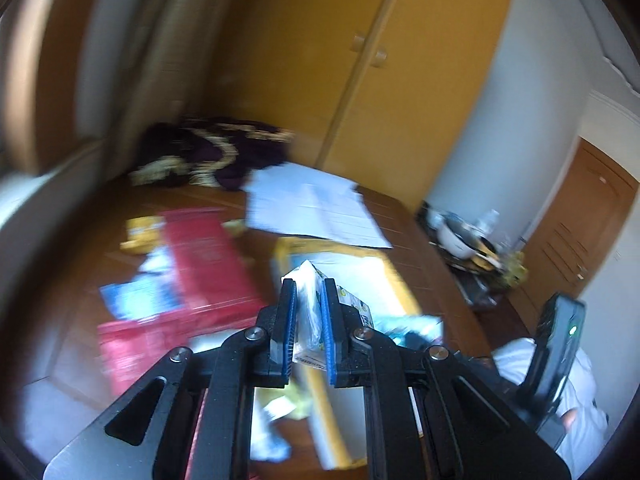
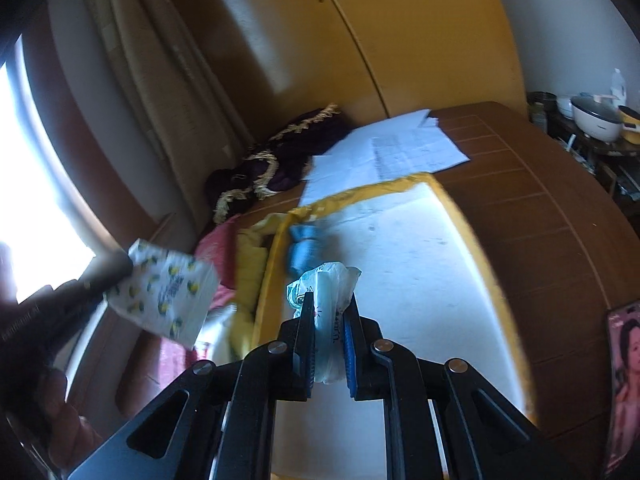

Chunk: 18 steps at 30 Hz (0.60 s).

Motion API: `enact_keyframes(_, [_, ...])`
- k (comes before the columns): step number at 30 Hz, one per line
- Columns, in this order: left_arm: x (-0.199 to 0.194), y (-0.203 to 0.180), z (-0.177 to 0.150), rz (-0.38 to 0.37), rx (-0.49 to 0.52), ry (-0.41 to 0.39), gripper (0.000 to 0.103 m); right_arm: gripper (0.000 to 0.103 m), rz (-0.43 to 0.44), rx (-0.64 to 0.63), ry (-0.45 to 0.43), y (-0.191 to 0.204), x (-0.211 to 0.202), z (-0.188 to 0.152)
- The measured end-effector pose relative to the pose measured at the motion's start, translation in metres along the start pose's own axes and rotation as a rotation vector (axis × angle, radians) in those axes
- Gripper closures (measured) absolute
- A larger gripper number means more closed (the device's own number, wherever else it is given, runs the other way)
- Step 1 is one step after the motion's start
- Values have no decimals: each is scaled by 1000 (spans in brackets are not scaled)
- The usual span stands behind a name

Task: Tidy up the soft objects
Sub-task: 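Carry both held packs over the yellow-rimmed tray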

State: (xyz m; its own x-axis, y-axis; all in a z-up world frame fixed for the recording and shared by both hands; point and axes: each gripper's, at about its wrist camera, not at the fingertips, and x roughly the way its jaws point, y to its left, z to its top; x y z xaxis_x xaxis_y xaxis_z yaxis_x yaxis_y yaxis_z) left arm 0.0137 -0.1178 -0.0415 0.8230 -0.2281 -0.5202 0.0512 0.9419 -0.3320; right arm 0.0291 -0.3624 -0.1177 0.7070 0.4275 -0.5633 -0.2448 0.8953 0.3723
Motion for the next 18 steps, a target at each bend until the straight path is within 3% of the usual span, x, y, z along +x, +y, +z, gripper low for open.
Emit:
enact_keyframes(5, [59, -24, -1, -20, 19, 96, 94, 91, -47, 49, 46, -35, 11, 0])
enact_keyframes(10, [103, -31, -10, 19, 27, 191, 93, 91, -59, 2, 84, -35, 27, -3])
enact_keyframes(15, [116, -26, -23, 64, 37, 249, 93, 90, -123, -67, 102, -28, 35, -5])
enact_keyframes(18, [120, -24, -27, 90, 41, 255, 93, 90, -114, -82, 92, -21, 34, -4])
